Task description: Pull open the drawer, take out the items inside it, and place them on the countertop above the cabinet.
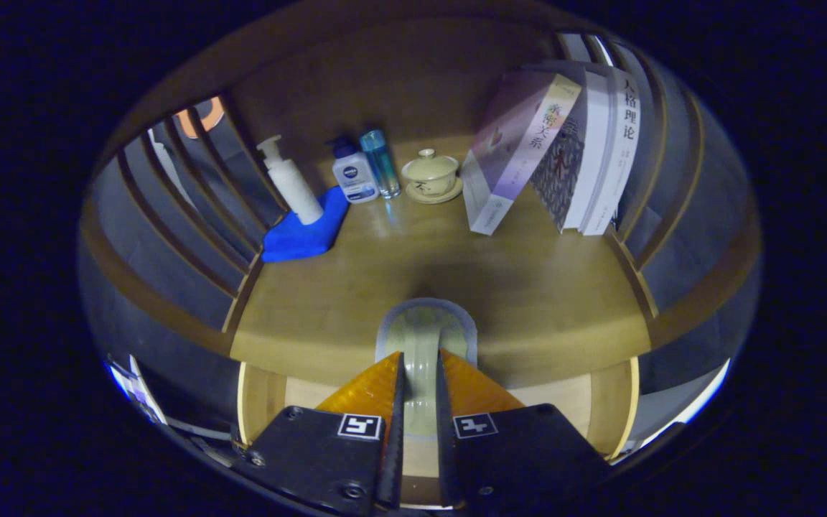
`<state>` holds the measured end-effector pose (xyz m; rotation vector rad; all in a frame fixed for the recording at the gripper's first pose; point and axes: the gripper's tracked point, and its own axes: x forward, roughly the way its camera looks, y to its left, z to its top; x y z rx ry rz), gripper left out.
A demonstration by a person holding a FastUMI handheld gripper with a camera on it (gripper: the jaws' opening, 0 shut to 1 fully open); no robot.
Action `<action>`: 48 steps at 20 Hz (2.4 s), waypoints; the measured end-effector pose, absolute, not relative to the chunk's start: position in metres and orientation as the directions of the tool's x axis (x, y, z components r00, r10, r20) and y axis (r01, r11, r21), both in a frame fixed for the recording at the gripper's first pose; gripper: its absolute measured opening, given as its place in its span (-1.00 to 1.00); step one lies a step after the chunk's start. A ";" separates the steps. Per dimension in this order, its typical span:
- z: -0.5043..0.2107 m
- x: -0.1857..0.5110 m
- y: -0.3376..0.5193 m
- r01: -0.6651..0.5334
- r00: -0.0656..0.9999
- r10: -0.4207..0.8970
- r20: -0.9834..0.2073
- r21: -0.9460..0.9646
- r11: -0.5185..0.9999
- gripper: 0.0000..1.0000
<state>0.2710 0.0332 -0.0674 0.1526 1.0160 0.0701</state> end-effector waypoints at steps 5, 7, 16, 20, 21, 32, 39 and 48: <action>-0.075 0.310 0.034 0.023 0.547 0.124 -0.828 0.162 0.986 -0.53; -0.081 0.315 0.039 0.020 0.553 0.140 -0.821 0.181 0.983 -0.54; -0.082 0.324 0.051 -0.046 0.683 0.195 -0.704 0.225 0.973 0.25; -0.053 0.318 0.045 -0.075 0.799 0.141 -0.585 0.135 0.988 0.57; -0.046 0.309 0.047 -0.083 0.814 0.139 -0.564 0.124 0.989 0.63; 0.030 0.192 0.072 -0.125 0.939 0.147 -0.312 0.089 0.988 0.98; 0.051 0.114 0.059 -0.117 0.984 0.119 -0.129 0.021 0.993 0.98; -0.008 0.031 0.046 -0.056 0.997 0.056 -0.056 0.011 0.998 0.98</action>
